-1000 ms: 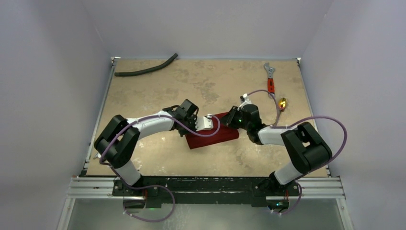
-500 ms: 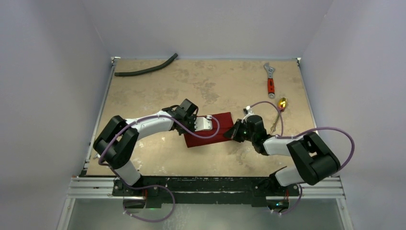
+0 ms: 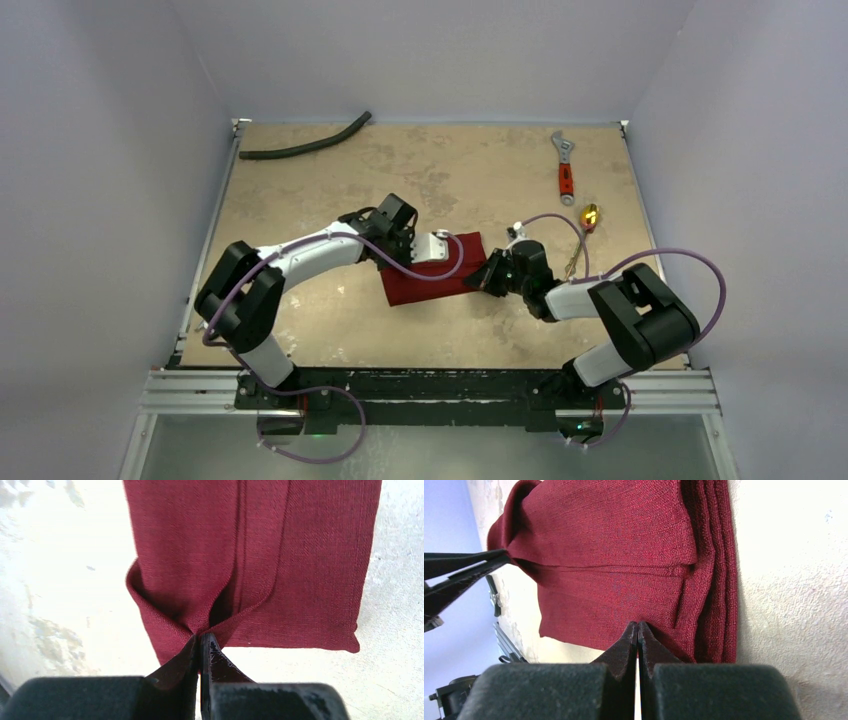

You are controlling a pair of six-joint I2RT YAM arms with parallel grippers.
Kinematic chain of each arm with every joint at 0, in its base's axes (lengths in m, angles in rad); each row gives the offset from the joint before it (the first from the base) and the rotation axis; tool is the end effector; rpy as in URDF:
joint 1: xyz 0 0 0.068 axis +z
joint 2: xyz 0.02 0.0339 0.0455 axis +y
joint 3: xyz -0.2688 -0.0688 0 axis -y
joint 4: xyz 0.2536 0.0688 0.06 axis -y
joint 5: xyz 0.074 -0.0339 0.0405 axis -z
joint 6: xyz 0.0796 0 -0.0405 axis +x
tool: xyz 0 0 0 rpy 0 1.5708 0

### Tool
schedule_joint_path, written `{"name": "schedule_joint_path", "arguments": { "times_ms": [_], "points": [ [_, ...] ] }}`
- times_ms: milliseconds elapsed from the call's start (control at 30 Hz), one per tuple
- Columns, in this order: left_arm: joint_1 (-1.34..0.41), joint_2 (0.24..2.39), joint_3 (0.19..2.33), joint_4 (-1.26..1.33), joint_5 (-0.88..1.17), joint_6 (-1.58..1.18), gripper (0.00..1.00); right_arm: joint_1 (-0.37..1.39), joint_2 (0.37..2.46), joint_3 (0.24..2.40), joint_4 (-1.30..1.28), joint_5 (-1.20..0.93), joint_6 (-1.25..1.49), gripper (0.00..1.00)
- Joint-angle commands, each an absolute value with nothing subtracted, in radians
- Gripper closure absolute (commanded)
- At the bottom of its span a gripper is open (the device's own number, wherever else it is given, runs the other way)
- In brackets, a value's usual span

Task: Fold the napkin into a case and place the utensils inside
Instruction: Smooth out the 2/3-rectangle-folded napkin at the center of the board.

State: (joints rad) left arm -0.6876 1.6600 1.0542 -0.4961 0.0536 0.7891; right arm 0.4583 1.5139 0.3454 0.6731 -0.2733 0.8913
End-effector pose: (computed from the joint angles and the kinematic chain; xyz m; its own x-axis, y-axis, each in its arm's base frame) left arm 0.2724 -0.2292 0.1492 -0.0226 0.9356 -0.3523 0.9489 0.1310 0.2871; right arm 0.2521 0.1483 0.1004 -0.7649 0.4578 -0.4530 -0.0699 0.6402 0.7650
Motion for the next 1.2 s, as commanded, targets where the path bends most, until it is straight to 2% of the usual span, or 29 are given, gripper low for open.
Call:
{"name": "schedule_joint_path", "arguments": {
  "times_ms": [0, 567, 933, 1100, 1167],
  "points": [
    [-0.686, 1.626, 1.130, -0.541, 0.097, 0.799, 1.00, 0.463, 1.529, 0.319, 0.651, -0.184, 0.910, 1.00],
    [-0.723, 1.560, 0.918, -0.581, 0.159, 0.866, 1.00, 0.469, 1.486, 0.254, 0.680, -0.082, 1.005, 1.00],
    [-0.804, 1.581, 0.780, -0.464, 0.058, 0.926, 1.00, 0.481, 1.411, 0.285, 0.642, -0.126, 0.994, 1.00],
    [-0.804, 1.582, 0.757, -0.454, 0.028, 0.940, 1.00, 0.482, 1.338, 0.358, 0.532, -0.163, 0.920, 1.00],
    [-0.804, 1.575, 0.739, -0.446, 0.016, 0.953, 1.00, 0.482, 1.290, 0.417, 0.471, -0.200, 0.861, 0.94]
  ]
}}
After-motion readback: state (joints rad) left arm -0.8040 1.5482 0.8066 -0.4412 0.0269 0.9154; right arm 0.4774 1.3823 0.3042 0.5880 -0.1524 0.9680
